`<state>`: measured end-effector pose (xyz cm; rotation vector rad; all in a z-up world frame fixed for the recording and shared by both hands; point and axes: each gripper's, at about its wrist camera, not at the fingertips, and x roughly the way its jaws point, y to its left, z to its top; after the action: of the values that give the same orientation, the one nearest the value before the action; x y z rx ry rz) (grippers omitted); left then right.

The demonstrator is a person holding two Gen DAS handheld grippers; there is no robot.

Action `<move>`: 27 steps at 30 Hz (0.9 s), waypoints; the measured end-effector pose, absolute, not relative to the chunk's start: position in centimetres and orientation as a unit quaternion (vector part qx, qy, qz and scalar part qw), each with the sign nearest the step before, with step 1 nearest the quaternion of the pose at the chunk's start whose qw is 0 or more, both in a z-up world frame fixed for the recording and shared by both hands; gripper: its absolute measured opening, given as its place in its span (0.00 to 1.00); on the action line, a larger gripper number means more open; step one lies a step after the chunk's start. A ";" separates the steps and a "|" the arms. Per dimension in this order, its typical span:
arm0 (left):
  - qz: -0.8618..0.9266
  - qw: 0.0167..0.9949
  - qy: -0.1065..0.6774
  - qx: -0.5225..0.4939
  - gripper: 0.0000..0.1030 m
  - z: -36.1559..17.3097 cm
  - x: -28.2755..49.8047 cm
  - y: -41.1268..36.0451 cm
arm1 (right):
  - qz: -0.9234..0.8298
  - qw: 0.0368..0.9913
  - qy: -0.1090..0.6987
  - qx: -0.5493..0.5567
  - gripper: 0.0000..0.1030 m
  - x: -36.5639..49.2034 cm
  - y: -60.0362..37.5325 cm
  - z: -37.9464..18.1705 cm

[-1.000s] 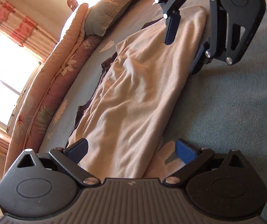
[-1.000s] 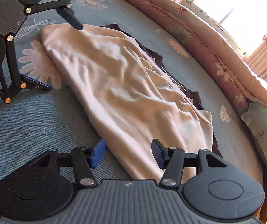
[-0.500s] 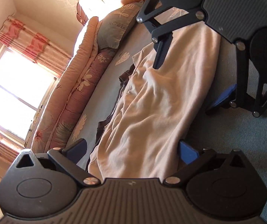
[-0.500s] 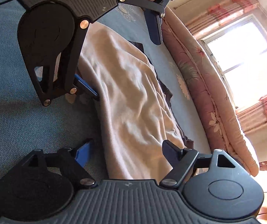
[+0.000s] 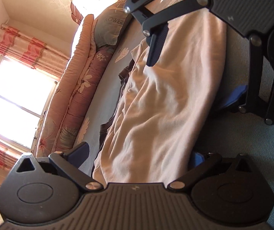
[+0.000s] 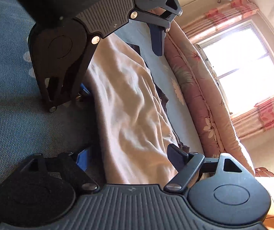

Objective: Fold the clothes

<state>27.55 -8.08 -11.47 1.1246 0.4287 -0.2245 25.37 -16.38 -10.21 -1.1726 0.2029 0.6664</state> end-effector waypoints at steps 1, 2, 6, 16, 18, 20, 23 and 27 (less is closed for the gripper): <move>-0.101 0.817 0.209 0.528 0.99 -11.5 27.8 -7.8 | 0.309 0.777 0.098 -0.540 0.83 25.6 -16.3 -10.3; -0.098 0.814 0.213 0.531 0.99 -11.6 27.9 -7.5 | 0.306 0.781 0.104 -0.535 0.84 26.0 -16.3 -10.1; -0.087 0.806 0.227 0.540 0.99 -11.8 27.9 -4.8 | 0.286 0.786 0.118 -0.536 0.87 27.5 -18.2 -10.0; -0.072 0.800 0.240 0.546 0.99 -11.7 27.8 -3.9 | 0.205 0.795 0.174 -0.544 0.91 30.2 -24.3 -10.2; -0.086 0.801 0.231 0.546 0.99 -11.7 28.1 -5.2 | 0.214 0.789 0.159 -0.553 0.88 29.7 -22.8 -10.4; -0.096 0.801 0.224 0.546 0.99 -11.8 28.6 -6.2 | 0.230 0.788 0.146 -0.552 0.88 29.1 -21.5 -10.5; -0.107 0.794 0.221 0.556 0.99 -11.9 29.1 -6.3 | 0.241 0.785 0.135 -0.555 0.88 28.7 -20.9 -10.7; -0.094 0.783 0.242 0.565 0.99 -11.8 29.1 -3.6 | 0.236 0.788 0.151 -0.548 0.90 29.9 -23.5 -10.4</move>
<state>29.09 -3.62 -11.84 1.2183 0.5225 -0.2033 29.86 -23.46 -10.38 -1.1809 0.3247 0.5081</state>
